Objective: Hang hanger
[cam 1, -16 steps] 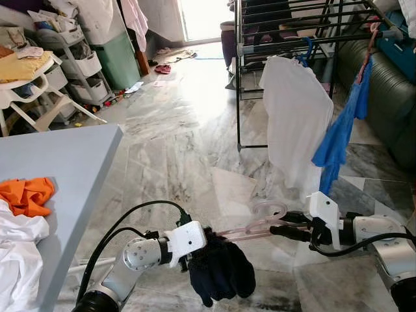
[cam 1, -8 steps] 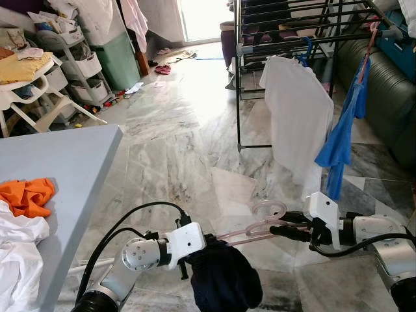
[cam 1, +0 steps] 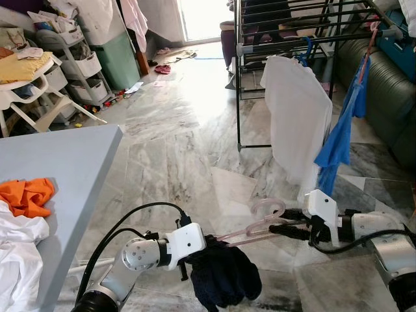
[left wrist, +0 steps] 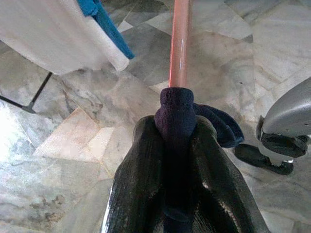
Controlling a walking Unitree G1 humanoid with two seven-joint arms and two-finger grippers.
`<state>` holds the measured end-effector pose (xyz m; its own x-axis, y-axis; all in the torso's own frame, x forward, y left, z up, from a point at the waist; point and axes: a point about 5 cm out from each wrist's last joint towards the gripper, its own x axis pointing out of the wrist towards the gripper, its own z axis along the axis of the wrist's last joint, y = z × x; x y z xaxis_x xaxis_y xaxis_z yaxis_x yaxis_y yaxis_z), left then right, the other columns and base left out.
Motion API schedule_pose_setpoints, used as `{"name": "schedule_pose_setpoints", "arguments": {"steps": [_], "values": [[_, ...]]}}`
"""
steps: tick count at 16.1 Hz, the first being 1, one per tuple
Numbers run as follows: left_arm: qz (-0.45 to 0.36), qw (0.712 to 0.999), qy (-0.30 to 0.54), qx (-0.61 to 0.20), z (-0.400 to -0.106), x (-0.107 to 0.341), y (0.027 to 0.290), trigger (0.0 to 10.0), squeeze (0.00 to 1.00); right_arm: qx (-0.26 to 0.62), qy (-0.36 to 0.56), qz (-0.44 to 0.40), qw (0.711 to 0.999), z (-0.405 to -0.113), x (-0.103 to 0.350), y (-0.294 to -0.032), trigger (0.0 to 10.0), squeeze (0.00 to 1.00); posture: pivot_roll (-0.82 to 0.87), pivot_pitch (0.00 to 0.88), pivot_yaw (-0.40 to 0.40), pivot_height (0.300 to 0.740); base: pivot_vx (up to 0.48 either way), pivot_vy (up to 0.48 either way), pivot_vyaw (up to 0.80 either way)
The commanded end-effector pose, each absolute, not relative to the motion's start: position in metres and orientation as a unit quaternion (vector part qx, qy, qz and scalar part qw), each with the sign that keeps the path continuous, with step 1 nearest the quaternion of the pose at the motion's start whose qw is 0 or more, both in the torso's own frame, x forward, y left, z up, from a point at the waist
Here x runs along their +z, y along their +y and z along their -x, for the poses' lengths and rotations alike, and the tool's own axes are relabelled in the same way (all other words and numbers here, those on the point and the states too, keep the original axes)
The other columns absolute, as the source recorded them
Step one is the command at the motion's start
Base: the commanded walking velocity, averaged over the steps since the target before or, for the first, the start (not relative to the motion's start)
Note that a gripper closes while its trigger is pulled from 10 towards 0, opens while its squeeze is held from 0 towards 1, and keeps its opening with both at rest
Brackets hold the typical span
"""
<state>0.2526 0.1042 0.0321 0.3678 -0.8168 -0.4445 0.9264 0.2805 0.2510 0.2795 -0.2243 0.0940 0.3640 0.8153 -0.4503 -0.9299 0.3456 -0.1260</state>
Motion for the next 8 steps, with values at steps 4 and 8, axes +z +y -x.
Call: {"name": "schedule_pose_setpoints", "arguments": {"steps": [4,8], "values": [[-0.249,0.812,0.111,-0.516,-0.263,0.036,0.112,0.0,0.00,0.575,0.170,0.240,0.764,-0.283,0.104,-0.225,10.0,1.00,-0.11,0.000,0.151,0.740,0.000,0.000,0.00],[-0.286,0.828,0.131,-0.464,-0.272,0.029,0.122,0.0,0.00,0.549,0.138,0.283,0.774,-0.300,0.138,-0.233,10.0,1.00,-0.11,0.000,0.149,0.740,0.000,0.000,0.00]]}}
